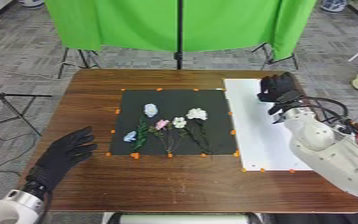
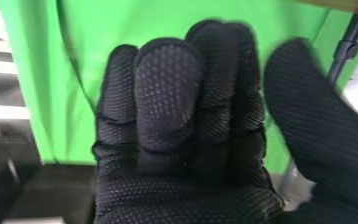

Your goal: Arrange flowers

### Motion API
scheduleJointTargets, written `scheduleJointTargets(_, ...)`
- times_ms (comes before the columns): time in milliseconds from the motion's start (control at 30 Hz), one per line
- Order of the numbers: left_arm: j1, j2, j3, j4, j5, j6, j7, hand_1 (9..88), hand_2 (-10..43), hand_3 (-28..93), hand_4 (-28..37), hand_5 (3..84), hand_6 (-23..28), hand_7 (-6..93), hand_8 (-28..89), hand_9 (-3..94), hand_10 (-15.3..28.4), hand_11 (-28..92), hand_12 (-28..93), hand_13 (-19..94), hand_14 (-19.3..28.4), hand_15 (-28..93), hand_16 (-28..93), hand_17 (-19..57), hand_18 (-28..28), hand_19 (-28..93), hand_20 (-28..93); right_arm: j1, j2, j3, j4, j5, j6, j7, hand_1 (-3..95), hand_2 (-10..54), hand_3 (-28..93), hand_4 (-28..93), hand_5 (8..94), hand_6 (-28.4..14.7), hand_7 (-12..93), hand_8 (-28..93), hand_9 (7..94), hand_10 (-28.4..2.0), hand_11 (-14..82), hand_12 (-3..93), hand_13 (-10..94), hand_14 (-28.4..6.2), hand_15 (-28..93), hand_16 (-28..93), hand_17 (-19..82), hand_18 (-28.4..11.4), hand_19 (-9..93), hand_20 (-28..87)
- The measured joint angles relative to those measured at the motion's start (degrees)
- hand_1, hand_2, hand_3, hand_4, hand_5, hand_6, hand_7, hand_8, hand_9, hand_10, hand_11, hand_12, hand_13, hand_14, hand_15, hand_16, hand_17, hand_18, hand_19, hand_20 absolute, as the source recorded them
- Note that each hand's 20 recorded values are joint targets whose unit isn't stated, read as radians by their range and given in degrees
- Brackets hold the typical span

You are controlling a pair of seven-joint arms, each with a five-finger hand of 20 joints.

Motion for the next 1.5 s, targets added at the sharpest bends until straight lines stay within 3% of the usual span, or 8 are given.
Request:
scheduleJointTargets(133,-0.3,0.41,-0.02,0.01,0.0,0.01,0.02,24.2,0.9,70,-28.3,31.4,5.3,17.0,-10,27.2,11.9,23,14,21,13.5,47,-5,-11.7,20.8,53,3,-2.2,0.0,2.1,-2.5,-0.3,2.2,0.1,19.5,-9.5,91,-28,37.9,-1.9,37,-23,46.0,-10.5,47.6,20.8,47,-6.3,56,14,21,-16.0,69,33)
scheduleJointTargets(400,-1.3,1.42,-0.43,0.01,-0.1,0.03,0.62,24.3,0.8,70,-28.3,31.8,5.7,16.7,-10,27.3,12.2,23,14,21,13.7,47,-5,-10.1,18.7,52,2,-5.9,-0.1,8.2,-8.1,2.4,-17.1,1.2,19.2,-9.5,90,-28,35.2,-2.6,35,-22,37.7,-10.8,41.2,19.4,41,-8.4,48,12,19,-16.3,67,32)
scheduleJointTargets(633,-2.3,3.06,-0.27,-0.05,-0.59,0.86,3.0,25.5,0.7,70,-28.3,32.8,6.8,16.6,-10,26.5,12.9,23,14,18,13.4,46,-5,-6.7,14.7,51,1,-3.9,-1.1,3.8,-6.2,1.6,-18.8,12.4,23.5,-9.5,91,-28,36.0,-2.5,36,-22,36.3,-11.5,41.5,19.7,40,-8.2,48,12,18,-16.7,67,31)
scheduleJointTargets(733,-2.3,3.59,0.1,-0.06,-1.52,1.71,4.81,26.2,0.7,71,-28.3,33.7,7.8,16.2,-10,26.1,13.5,24,13,17,13.3,46,-6,-4.9,13.8,52,-1,-3.3,-1.5,3.4,-5.0,1.6,-18.4,13.2,30.2,-9.4,91,-28,42.3,-0.7,38,-24,46.5,-9.9,45.6,19.1,55,-4.3,51,14,21,-15.6,68,30)
scheduleJointTargets(833,-2.3,4.05,0.64,-0.06,-2.63,3.33,6.66,27.4,0.4,71,-28.3,34.6,8.6,15.7,-10,25.6,14.0,25,13,17,13.4,47,-7,-2.0,14.3,56,-7,-3.3,-1.6,3.7,-4.3,2.3,-17.4,11.5,43.7,-8.6,81,-28,60.2,2.1,45,-16,75.2,-5.0,26.8,38.1,75,-0.3,44,30,28,-13.8,70,30)
scheduleJointTargets(900,-2.4,4.35,1.02,-0.06,-3.4,4.71,7.7,27.6,0.3,71,-28.3,34.8,8.8,15.8,-10,25.2,14.4,25,12,16,13.4,47,-7,-0.9,14.6,58,-10,-3.5,-1.5,3.7,-3.8,2.9,-15.1,9.7,48.6,-8.3,80,-28,68.6,3.2,45,-13,85.1,-3.4,22.1,42.2,82,-0.4,44,31,31,-13.5,71,31)
scheduleJointTargets(1067,-2.8,5.03,1.57,0.05,-4.59,6.85,9.24,27.9,0.3,71,-28.3,35.2,9.1,16.2,-10,25.0,14.5,25,13,16,13.4,46,-7,-0.3,15.5,59,-14,-4.6,-1.5,4.7,-3.4,3.7,-11.3,5.9,50.3,-9.5,81,-28,76.0,3.1,40,-11,90.5,-1.9,20.7,43.4,87,-0.1,44,31,34,-13.4,73,32)
scheduleJointTargets(1500,-3.0,5.25,1.15,0.07,-4.61,6.67,9.12,27.1,0.9,71,-28.3,34.7,8.4,16.4,-10,25.2,13.7,25,12,16,13.4,45,-7,-2.9,13.8,58,-13,-10.9,0.2,10.7,-12.4,3.3,-12.3,1.2,50.2,-9.5,82,-28,77.8,2.5,38,-10,91.8,-1.9,19.9,45.2,88,-0.1,44,32,34,-13.5,73,32)
